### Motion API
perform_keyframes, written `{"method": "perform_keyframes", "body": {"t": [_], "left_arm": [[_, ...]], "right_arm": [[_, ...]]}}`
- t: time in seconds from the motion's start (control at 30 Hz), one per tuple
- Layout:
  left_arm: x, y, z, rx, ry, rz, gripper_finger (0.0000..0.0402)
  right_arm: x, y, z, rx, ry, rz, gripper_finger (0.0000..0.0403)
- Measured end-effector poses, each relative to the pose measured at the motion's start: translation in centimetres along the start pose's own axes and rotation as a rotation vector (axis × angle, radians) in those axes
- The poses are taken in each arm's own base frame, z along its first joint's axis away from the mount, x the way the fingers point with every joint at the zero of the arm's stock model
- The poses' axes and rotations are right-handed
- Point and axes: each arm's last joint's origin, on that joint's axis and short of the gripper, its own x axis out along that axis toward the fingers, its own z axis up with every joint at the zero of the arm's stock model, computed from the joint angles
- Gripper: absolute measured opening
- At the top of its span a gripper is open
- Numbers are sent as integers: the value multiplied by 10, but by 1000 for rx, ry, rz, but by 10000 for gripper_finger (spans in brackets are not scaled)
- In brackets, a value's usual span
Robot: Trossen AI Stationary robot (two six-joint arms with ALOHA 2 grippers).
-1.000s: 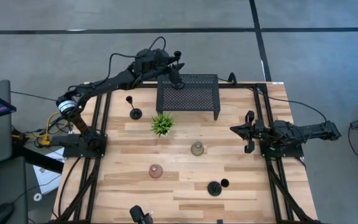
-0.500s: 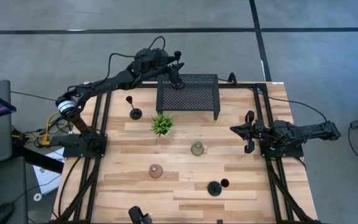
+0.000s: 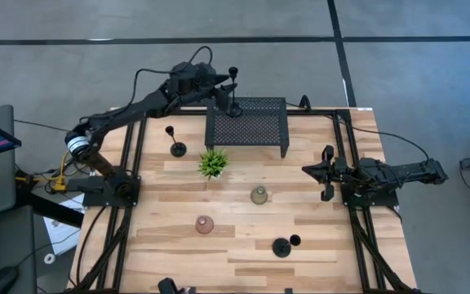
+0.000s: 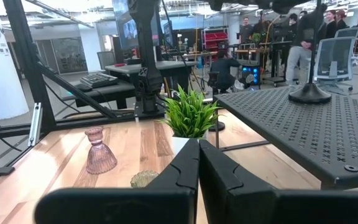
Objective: Pick & Place candle stick holders
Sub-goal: Put the bottom black candle holder on the shelf
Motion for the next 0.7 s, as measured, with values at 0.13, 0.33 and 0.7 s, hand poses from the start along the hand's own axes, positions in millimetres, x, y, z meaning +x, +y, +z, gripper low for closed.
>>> {"method": "perform_keyframes", "body": {"t": [0.13,0.33,0.7], "left_arm": [[-10,-1,4,-1,22,1,225],[-26,-3,11,4,51,-11,218],[-62,-21,19,90,121,-444,142]], "right_arm": [[0,0,0,0,0,0,0],[0,0,0,0,1,0,0],[0,0,0,0,1,1,0]]}}
